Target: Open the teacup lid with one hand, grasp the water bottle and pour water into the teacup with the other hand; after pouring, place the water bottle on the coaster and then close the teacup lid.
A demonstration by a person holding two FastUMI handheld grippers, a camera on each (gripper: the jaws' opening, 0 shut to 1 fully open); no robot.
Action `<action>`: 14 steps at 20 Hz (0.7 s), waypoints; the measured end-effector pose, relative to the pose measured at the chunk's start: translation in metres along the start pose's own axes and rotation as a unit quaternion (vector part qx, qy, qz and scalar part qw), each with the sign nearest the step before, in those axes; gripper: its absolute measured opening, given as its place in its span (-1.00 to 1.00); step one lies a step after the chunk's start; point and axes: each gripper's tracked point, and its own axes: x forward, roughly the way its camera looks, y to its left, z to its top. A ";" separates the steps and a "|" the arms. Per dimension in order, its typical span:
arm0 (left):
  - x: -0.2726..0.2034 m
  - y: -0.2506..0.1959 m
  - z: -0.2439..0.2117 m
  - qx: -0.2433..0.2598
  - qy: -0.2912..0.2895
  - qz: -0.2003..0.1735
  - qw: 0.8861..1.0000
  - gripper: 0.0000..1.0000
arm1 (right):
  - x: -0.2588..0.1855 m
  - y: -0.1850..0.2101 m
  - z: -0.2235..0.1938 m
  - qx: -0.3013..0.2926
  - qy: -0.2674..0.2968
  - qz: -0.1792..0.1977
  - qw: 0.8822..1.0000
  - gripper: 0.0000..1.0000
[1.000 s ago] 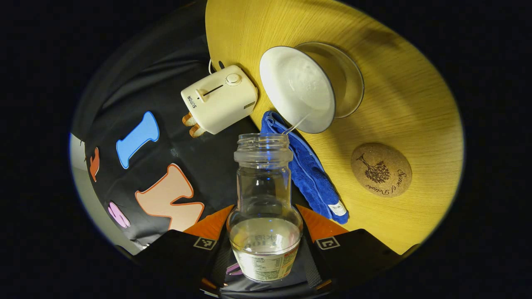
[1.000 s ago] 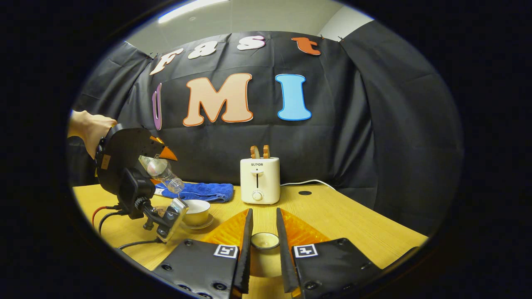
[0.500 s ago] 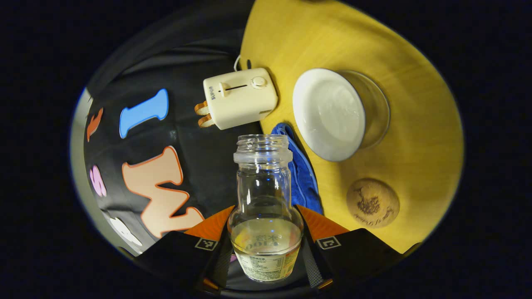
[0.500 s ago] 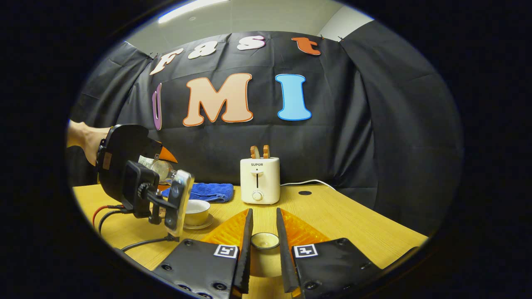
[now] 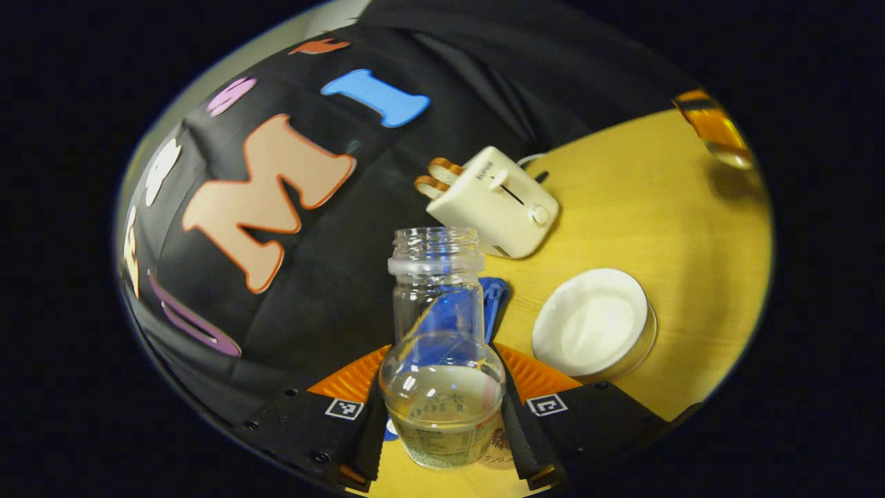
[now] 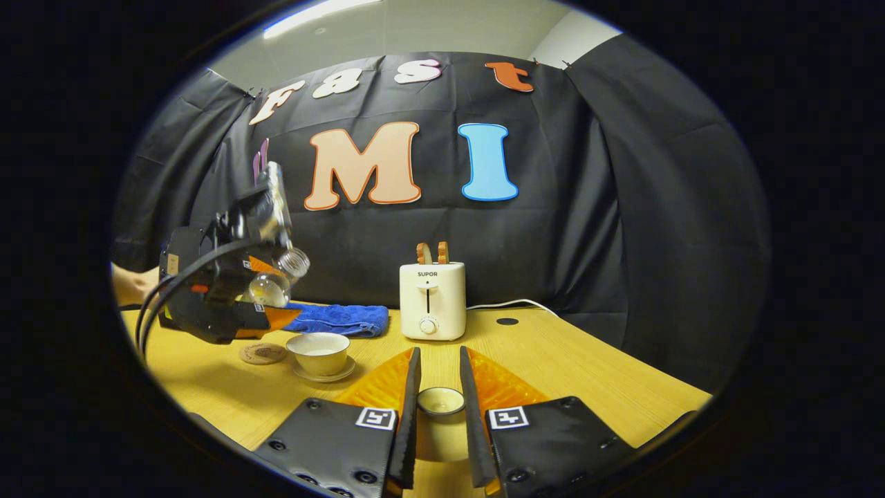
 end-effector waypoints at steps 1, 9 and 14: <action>-0.003 0.005 0.006 -0.061 -0.022 0.004 0.998 0.39 | 0.000 0.000 0.000 0.000 0.000 0.000 1.000 -0.31; -0.029 0.039 0.021 -0.291 -0.113 0.063 0.948 0.39 | -0.001 0.000 0.000 0.000 0.001 0.000 1.000 -0.31; -0.022 0.040 -0.011 -0.327 -0.101 0.068 0.937 0.39 | 0.000 -0.001 0.000 0.000 0.001 0.000 1.000 -0.31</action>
